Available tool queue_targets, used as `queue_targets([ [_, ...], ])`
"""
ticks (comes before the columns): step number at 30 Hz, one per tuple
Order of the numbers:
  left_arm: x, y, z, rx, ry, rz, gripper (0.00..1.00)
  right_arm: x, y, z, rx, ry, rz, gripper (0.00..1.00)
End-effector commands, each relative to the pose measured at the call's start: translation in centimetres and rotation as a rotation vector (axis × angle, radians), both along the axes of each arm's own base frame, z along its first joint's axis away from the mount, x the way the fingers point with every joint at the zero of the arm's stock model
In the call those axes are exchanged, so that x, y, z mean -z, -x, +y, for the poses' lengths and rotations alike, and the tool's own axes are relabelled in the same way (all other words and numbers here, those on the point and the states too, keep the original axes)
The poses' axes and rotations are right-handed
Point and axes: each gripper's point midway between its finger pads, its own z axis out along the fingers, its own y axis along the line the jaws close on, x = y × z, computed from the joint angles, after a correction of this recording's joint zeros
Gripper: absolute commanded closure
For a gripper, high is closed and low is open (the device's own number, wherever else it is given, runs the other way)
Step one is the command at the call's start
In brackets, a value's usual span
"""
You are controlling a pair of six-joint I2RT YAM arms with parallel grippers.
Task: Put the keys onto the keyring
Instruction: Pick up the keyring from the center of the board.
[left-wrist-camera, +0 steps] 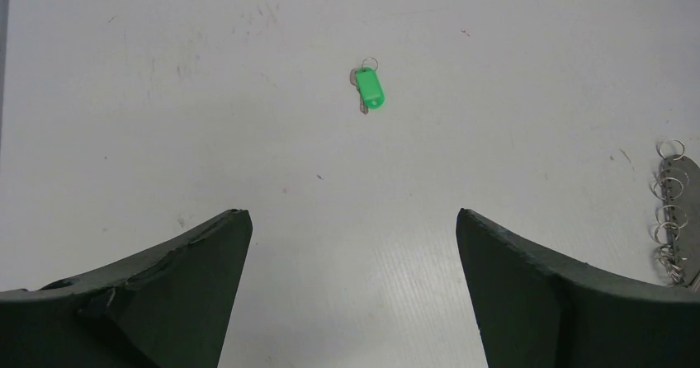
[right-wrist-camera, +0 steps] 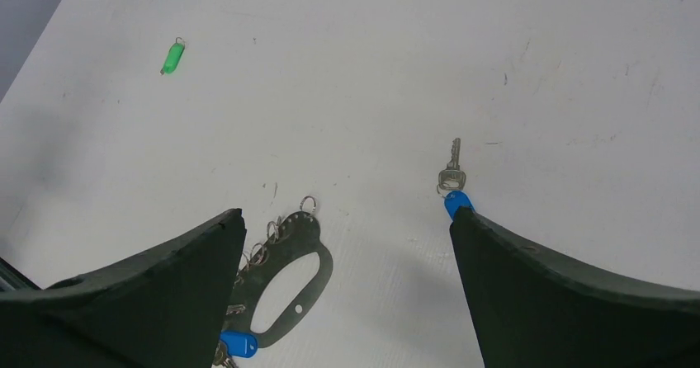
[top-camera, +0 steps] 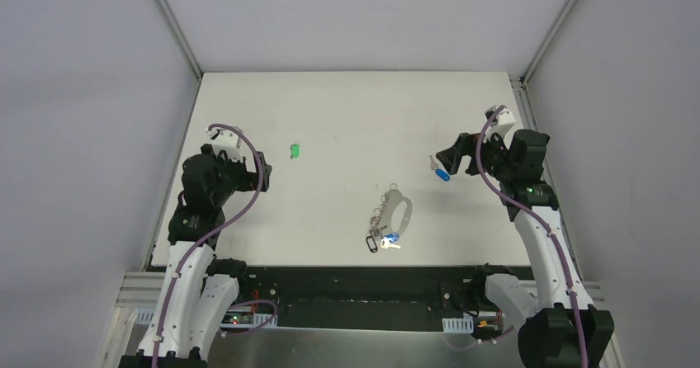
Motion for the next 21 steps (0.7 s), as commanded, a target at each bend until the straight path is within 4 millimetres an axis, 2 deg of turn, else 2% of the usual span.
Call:
queue_targets([
  [1, -0.7, -0.6, 0.2, -0.012, 0.009, -0.031, 0.0, -0.5, 0.1, 0.5, -0.041, -0.002, -0.02, 0.02],
  [11, -0.5, -0.6, 0.6, -0.026, -0.011, 0.019, 0.01, 0.2, 0.0, 0.5, -0.045, 0.003, 0.003, 0.02],
  [16, -1.2, -0.1, 0.3, 0.022, -0.054, 0.032, 0.0, 0.6, 0.1, 1.1, -0.092, -0.002, 0.028, 0.02],
  [21, -1.6, 0.1, -0.1, 0.06, -0.066, 0.041, 0.0, 0.6, -0.5, 2.8, -0.146, 0.007, 0.052, 0.02],
])
